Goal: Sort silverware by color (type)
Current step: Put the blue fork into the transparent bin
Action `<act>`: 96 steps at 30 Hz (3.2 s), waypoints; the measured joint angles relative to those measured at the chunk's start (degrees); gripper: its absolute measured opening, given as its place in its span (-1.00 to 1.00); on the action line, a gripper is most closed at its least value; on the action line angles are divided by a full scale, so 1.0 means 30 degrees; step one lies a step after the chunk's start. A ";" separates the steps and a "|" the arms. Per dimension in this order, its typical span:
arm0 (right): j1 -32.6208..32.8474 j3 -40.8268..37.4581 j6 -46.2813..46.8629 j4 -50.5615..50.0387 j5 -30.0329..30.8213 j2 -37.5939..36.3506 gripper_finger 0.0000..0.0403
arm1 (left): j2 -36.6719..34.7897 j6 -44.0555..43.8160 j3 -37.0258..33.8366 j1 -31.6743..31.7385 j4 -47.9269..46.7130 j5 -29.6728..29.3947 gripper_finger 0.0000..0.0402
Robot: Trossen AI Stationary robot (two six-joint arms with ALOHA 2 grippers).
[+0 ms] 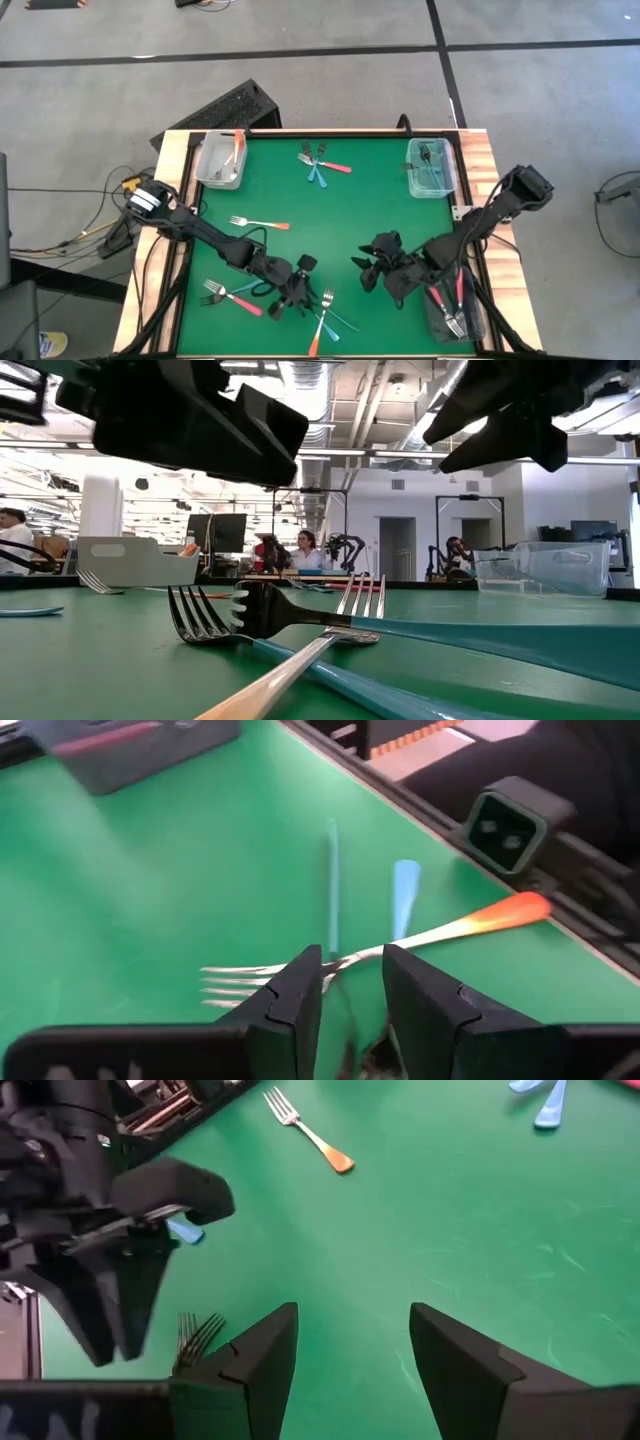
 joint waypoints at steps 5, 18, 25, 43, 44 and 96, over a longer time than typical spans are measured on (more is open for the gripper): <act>0.0076 0.0000 -0.0007 0.0518 0.0000 0.0026 0.08 | 0.0398 0.0044 -0.0015 -0.0254 -0.0051 0.0611 -0.67; 0.0063 -0.0007 -0.0175 0.0690 -0.0007 0.0026 0.08 | 0.3288 0.0405 0.0425 0.0107 0.1125 -0.0224 -0.75; 0.0048 -0.0007 -0.0175 0.0638 -0.0007 0.0026 0.08 | 0.3356 0.0529 0.0461 0.0161 0.0468 -0.0475 -0.85; -0.0413 0.0007 -0.5770 0.4003 -0.1242 0.0396 0.08 | 0.0087 0.2450 0.0423 0.0115 -0.1080 -0.8698 -0.99; -0.0519 0.0007 -0.7560 0.4572 -0.1643 0.0590 0.08 | -0.0077 0.2411 0.0423 0.0223 -0.1052 -0.8606 -0.99; -0.8790 0.5853 -0.9080 -1.9976 0.2992 0.2796 -0.90 | -0.2924 -0.6094 0.0324 0.5611 -0.3177 -0.4966 -0.41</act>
